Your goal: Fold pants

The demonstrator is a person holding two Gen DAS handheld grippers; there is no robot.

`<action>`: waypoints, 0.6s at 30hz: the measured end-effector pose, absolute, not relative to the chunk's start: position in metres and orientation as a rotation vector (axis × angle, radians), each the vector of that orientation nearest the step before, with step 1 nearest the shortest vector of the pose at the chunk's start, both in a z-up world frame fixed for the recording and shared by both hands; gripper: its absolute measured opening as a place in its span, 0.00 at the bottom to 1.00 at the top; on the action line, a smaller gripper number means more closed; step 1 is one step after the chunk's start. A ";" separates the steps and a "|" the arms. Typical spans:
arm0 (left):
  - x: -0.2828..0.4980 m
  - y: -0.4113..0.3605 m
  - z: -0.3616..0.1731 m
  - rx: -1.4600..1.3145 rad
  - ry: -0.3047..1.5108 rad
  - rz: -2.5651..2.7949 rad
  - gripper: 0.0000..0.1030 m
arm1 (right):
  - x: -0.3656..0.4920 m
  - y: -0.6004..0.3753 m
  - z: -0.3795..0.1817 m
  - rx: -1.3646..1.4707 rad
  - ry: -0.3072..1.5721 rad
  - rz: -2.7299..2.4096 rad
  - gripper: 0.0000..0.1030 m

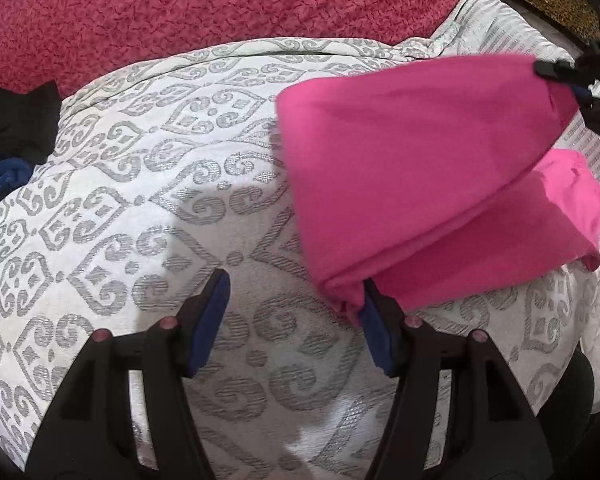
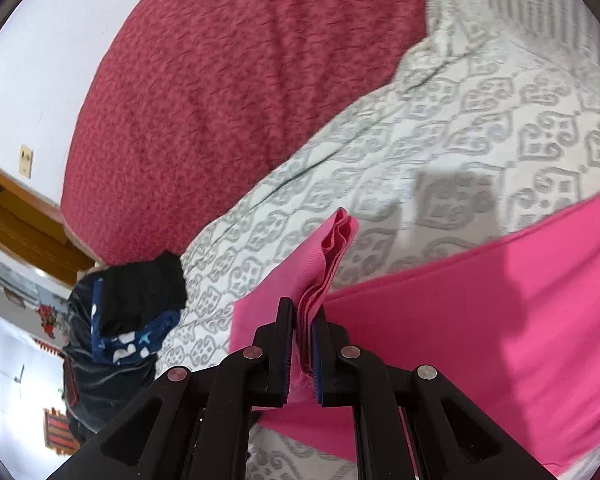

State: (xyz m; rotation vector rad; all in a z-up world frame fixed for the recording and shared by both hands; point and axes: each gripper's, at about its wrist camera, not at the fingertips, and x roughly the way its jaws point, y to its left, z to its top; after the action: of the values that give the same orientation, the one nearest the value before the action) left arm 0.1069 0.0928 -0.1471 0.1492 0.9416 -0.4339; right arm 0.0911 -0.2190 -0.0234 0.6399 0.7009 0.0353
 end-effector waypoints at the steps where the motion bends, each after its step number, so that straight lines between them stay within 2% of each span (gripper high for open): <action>1: 0.106 0.092 -0.147 0.154 0.939 -0.431 0.62 | 0.090 -0.225 -0.027 0.650 0.708 0.019 0.07; 8: 0.104 0.091 -0.147 0.166 0.930 -0.412 0.62 | 0.085 -0.254 -0.061 0.687 0.777 -0.051 0.07; 18: 0.102 0.092 -0.148 0.165 0.928 -0.403 0.62 | 0.078 -0.272 -0.077 0.726 0.783 -0.072 0.07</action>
State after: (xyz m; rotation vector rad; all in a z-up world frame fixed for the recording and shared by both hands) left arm 0.1018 0.0921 -0.1479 0.1649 0.9280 -0.4034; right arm 0.0776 -0.2718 -0.0774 0.7265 0.7833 -0.0719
